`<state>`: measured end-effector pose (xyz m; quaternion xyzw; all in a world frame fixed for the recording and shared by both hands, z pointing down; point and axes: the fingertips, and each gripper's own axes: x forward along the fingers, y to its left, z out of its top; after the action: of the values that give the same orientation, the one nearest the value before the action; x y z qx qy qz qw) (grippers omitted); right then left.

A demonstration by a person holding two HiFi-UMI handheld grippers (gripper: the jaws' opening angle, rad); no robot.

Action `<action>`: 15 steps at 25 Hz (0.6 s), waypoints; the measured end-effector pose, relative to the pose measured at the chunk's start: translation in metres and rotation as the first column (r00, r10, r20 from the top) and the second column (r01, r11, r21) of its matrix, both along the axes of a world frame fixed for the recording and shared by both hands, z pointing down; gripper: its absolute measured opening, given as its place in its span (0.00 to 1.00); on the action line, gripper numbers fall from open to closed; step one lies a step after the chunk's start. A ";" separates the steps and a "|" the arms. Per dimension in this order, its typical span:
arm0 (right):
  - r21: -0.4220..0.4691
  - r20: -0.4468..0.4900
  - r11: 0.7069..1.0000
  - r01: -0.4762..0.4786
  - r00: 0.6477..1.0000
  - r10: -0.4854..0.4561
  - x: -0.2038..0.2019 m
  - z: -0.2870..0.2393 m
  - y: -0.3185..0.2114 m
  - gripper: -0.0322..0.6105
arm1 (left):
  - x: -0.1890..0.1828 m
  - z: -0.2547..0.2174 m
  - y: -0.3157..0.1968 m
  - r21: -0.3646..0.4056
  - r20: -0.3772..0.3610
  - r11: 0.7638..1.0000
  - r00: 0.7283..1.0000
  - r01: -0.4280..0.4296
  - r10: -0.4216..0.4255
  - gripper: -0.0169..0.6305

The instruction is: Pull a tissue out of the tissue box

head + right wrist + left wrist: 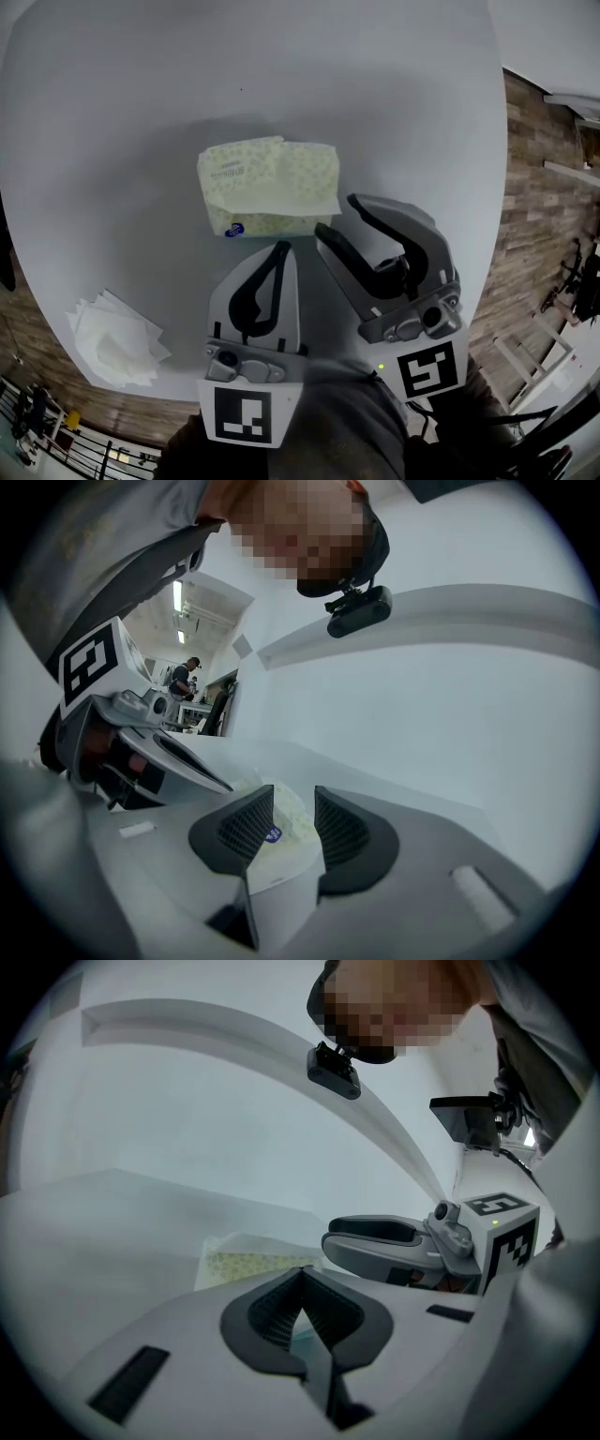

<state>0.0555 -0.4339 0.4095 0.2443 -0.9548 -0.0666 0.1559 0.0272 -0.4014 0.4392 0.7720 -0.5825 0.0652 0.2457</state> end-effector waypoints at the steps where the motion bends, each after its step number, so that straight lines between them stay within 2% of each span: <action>1: 0.000 -0.007 1.000 0.008 1.000 -0.008 -0.003 0.004 0.000 0.26 | -0.001 0.003 -0.001 -0.003 -0.007 1.000 1.000 0.002 -0.002 0.03; 5: -0.016 -0.048 0.999 0.039 0.998 -0.040 -0.010 0.019 0.003 0.24 | 0.001 0.010 -0.006 0.004 -0.026 1.000 1.000 0.001 -0.001 0.03; 8: -0.017 -0.099 1.000 0.022 0.995 -0.024 -0.009 0.028 0.001 0.09 | 0.002 0.017 -0.009 0.002 -0.032 1.000 0.999 0.000 0.000 0.03; 10: -0.022 -0.111 1.000 0.019 0.994 -0.022 -0.007 0.030 0.001 0.06 | 0.002 0.021 -0.010 -0.005 -0.039 1.000 0.999 0.004 -0.005 0.03; 15: -0.055 -0.021 0.997 0.048 0.999 -0.049 -0.010 0.008 0.007 0.05 | 0.007 0.032 -0.013 -0.031 -0.019 0.999 0.999 -0.028 0.028 0.03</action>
<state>0.0459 -0.4273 0.4177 0.2160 -0.9600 -0.0471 0.1716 0.0341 -0.4147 0.4712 0.7768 -0.5682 0.0704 0.2621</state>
